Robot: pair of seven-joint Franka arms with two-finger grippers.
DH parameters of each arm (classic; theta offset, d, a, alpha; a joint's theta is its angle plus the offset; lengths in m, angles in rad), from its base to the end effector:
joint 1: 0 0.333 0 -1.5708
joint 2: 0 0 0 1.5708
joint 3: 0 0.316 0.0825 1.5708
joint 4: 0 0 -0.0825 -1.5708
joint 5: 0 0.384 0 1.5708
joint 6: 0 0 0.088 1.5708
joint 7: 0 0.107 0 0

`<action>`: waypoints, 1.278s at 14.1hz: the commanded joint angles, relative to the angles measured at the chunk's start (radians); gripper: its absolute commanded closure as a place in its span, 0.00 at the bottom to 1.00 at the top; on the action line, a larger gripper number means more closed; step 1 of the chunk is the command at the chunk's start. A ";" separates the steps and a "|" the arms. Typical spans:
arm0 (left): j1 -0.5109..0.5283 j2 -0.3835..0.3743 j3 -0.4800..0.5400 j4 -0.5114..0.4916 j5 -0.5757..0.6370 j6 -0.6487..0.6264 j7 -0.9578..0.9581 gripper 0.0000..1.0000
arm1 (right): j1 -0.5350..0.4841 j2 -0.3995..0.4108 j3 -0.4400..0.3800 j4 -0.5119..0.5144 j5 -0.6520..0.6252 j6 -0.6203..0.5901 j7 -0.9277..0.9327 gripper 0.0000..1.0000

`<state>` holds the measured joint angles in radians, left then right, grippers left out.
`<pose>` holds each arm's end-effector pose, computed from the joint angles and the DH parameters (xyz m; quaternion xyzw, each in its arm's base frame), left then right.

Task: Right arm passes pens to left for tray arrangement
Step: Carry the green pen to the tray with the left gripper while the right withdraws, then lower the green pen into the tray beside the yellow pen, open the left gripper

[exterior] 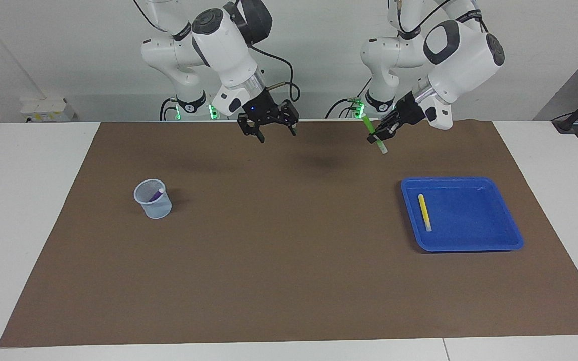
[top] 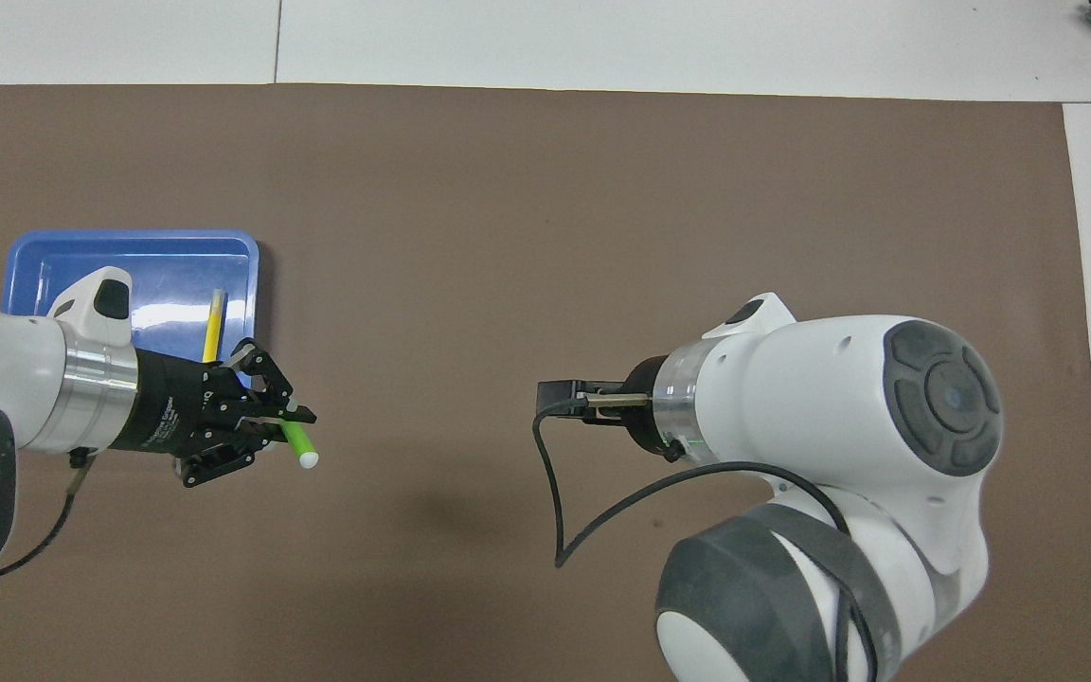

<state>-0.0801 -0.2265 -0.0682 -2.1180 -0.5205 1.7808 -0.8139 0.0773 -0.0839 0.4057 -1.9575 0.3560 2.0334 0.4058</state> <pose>0.4674 -0.1151 0.5106 0.8911 0.3808 -0.1585 0.1891 0.4781 0.2794 0.5263 -0.9857 0.0280 -0.0055 0.1662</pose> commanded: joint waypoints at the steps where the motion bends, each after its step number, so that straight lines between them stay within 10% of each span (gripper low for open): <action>1: 0.066 -0.010 -0.007 0.018 0.129 -0.063 0.256 1.00 | -0.063 -0.033 0.007 -0.012 -0.112 -0.097 -0.096 0.00; 9: 0.230 0.030 -0.007 0.016 0.445 0.011 0.890 1.00 | -0.286 -0.030 0.007 -0.127 -0.291 -0.066 -0.559 0.00; 18: 0.275 0.202 -0.007 0.009 0.519 0.219 1.010 1.00 | -0.398 0.033 0.007 -0.158 -0.374 -0.012 -0.708 0.09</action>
<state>0.1767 -0.0515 -0.0650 -2.1128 -0.0199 1.9579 0.1782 -0.2872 -0.0794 0.3987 -2.1041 0.0067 1.9861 -0.2662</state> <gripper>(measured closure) 0.815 0.097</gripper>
